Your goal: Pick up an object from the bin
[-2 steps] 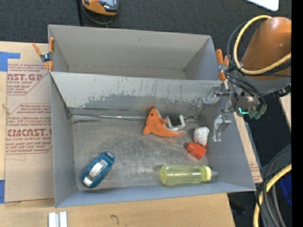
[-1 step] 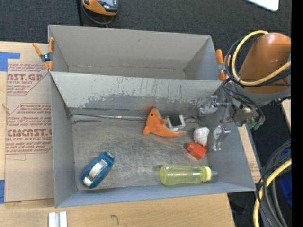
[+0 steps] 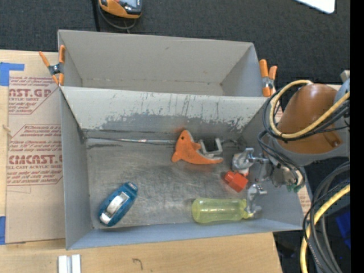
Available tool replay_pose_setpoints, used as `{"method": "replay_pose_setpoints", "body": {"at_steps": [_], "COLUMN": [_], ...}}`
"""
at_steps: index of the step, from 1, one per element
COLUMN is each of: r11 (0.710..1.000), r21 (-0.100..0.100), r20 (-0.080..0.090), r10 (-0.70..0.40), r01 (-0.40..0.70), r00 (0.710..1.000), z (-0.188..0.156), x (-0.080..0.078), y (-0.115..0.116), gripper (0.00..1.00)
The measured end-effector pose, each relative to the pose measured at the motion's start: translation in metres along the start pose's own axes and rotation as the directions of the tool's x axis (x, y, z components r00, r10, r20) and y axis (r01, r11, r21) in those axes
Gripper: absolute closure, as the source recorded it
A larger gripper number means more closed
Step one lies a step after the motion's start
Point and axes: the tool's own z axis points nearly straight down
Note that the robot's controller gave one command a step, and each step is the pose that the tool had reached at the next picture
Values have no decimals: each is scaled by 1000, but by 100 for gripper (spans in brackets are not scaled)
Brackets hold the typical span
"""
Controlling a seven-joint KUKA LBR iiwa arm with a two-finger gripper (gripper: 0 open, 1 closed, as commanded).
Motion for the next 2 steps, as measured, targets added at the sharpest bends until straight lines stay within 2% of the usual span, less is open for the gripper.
{"method": "replay_pose_setpoints", "body": {"at_steps": [1,2], "r11": [997,940], "r21": [-2,4], "r20": [-5,8], "r10": [-75,-340], "r01": [75,340], "r00": [997,940], "z": [24,53], "x": [24,7], "y": [0,9], "gripper": [0,0]}}
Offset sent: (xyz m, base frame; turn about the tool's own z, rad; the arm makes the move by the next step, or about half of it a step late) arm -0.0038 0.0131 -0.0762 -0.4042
